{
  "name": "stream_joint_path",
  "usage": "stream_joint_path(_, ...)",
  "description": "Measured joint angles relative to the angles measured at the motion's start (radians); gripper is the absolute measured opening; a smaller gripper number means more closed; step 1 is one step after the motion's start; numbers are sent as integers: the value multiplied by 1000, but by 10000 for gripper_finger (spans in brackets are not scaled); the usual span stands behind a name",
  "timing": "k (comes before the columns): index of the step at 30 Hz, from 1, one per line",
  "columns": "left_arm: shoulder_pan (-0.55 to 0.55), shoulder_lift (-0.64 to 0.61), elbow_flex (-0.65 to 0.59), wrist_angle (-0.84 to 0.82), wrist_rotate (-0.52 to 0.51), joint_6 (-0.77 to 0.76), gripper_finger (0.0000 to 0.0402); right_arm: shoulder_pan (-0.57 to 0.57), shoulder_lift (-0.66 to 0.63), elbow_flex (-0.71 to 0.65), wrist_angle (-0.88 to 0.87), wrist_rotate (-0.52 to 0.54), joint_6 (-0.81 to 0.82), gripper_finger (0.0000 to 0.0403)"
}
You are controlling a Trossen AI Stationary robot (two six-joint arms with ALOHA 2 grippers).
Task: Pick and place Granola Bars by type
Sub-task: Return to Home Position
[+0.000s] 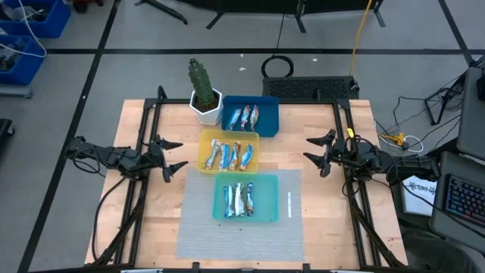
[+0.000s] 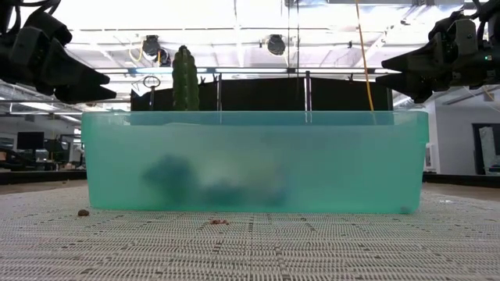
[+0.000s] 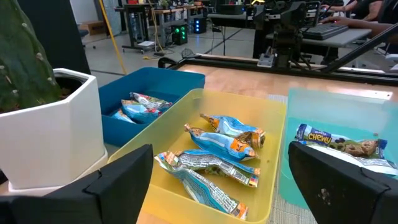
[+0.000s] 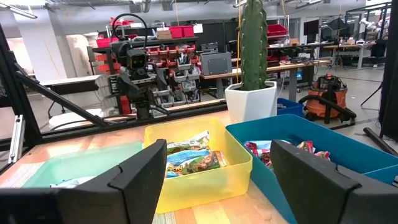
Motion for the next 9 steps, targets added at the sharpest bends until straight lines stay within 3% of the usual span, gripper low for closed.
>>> stream_joint_path(9, 0, 0, 0, 0, 0, 0, 381, 0, 0, 0, 0, 0, 0, 279)
